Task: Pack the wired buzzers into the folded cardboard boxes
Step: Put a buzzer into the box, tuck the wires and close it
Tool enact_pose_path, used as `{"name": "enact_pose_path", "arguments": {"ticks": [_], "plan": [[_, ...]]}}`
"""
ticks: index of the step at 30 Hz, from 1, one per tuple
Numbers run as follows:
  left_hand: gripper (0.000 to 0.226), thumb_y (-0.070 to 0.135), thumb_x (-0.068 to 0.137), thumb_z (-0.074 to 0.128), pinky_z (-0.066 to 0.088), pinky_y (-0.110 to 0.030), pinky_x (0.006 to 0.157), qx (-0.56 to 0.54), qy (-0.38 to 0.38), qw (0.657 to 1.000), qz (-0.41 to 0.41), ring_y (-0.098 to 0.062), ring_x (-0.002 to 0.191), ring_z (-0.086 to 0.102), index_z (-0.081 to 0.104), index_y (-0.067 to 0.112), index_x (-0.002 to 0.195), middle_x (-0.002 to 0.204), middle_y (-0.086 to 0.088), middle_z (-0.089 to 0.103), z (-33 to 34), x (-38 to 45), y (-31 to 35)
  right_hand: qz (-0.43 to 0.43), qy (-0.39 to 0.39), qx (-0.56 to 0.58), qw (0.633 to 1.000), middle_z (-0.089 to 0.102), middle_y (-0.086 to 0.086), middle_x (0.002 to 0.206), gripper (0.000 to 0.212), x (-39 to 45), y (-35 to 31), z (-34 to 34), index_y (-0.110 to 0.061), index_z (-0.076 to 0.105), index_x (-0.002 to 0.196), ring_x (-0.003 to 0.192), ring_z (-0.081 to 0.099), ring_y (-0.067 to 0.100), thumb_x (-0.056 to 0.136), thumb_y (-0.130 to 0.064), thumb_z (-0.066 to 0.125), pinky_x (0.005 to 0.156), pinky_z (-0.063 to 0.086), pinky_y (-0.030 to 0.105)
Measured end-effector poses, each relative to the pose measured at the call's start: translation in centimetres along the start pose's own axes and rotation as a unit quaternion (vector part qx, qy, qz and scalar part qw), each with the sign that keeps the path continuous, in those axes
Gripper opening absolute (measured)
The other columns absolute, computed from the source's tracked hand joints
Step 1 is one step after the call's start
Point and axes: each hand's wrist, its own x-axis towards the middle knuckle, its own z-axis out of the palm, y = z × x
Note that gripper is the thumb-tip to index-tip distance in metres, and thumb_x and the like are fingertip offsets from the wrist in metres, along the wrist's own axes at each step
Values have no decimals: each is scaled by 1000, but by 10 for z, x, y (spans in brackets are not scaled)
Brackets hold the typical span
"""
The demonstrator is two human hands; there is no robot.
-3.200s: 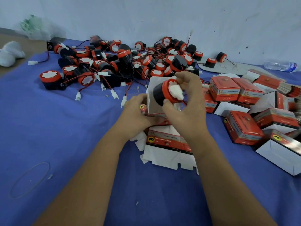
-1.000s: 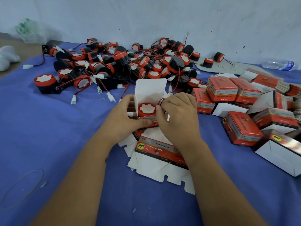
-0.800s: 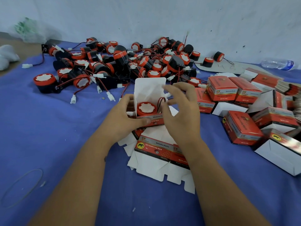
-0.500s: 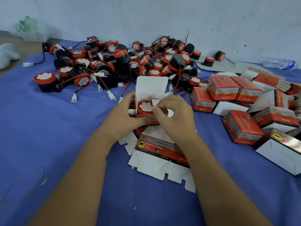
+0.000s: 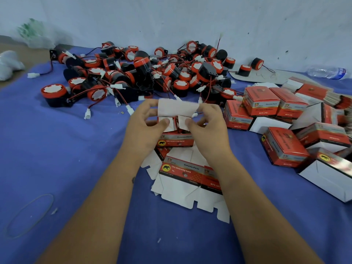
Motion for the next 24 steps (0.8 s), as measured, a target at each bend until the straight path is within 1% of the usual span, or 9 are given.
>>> {"name": "enact_pose_path", "arguments": {"ticks": [3, 5, 7, 10, 12, 14, 17, 21, 24], "plan": [[30, 6, 93, 61, 58, -27, 66, 26, -8, 1000, -9, -13, 86, 69, 71, 33, 85, 97, 12, 73, -9, 0, 2, -40, -42, -29, 998, 63, 2, 106, 42, -1, 7, -9, -9, 74, 100, 95, 56, 13, 86, 19, 45, 81, 40, 8], [40, 2, 96, 48, 58, -28, 75, -4, -44, 998, -54, -12, 104, 66, 77, 27, 85, 108, 12, 72, -19, 1, 2, -45, -63, -10, 997, 64, 14, 112, 47, -2, 10, -15, 1, 73, 104, 102, 57, 24, 82, 25, 39, 86, 43, 16], [42, 5, 95, 43, 57, -34, 87, -14, -90, 993, -71, -11, 115, 61, 79, 26, 93, 121, 13, 68, -27, 1, 2, -17, -71, 22, 997, 65, 7, 113, 41, -2, 8, -18, -4, 75, 100, 110, 57, 18, 83, 16, 43, 90, 44, 19], [19, 24, 92, 66, 52, -41, 98, 54, -131, 989, -33, 1, 119, 55, 75, 34, 105, 129, 18, 62, -34, -2, 2, 39, -104, 85, 990, 65, -5, 117, 26, -4, 5, -23, -18, 75, 95, 112, 56, 4, 80, -16, 53, 88, 45, 13], [36, 37, 76, 74, 48, -42, 101, 101, -145, 984, -22, 3, 125, 50, 71, 35, 113, 134, 19, 58, -36, -2, 3, 35, -134, 61, 989, 64, -11, 124, 19, -6, 6, -25, -23, 74, 103, 117, 53, -1, 85, -23, 67, 84, 40, 2], [53, 45, 65, 75, 49, -36, 100, 102, -156, 982, -27, 7, 125, 48, 69, 35, 116, 135, 22, 56, -37, -1, 4, 24, -151, 17, 988, 62, -18, 126, 27, -6, 9, -27, -30, 71, 108, 120, 51, -5, 82, -29, 76, 86, 36, -2], [60, 44, 58, 77, 55, -27, 92, 88, -167, 982, -30, 5, 124, 51, 68, 36, 117, 134, 25, 56, -38, -1, 1, 15, -149, -4, 989, 62, -19, 126, 38, -4, 11, -27, -34, 70, 113, 121, 49, -6, 76, -36, 80, 90, 35, -1], [51, 36, 60, 78, 55, -16, 82, 47, -142, 988, -30, 6, 118, 56, 71, 32, 111, 133, 16, 59, -34, 0, -3, -24, -121, -59, 991, 62, -16, 128, 42, -4, 12, -21, -32, 69, 117, 120, 50, -4, 77, -41, 77, 94, 33, 2], [41, 37, 65, 76, 57, -24, 86, 21, -125, 992, -29, 3, 112, 61, 72, 32, 105, 128, 16, 62, -32, 0, -3, -35, -109, -80, 990, 63, -14, 128, 40, -5, 11, -18, -30, 69, 118, 120, 50, -1, 80, -42, 74, 96, 33, 8]]}}
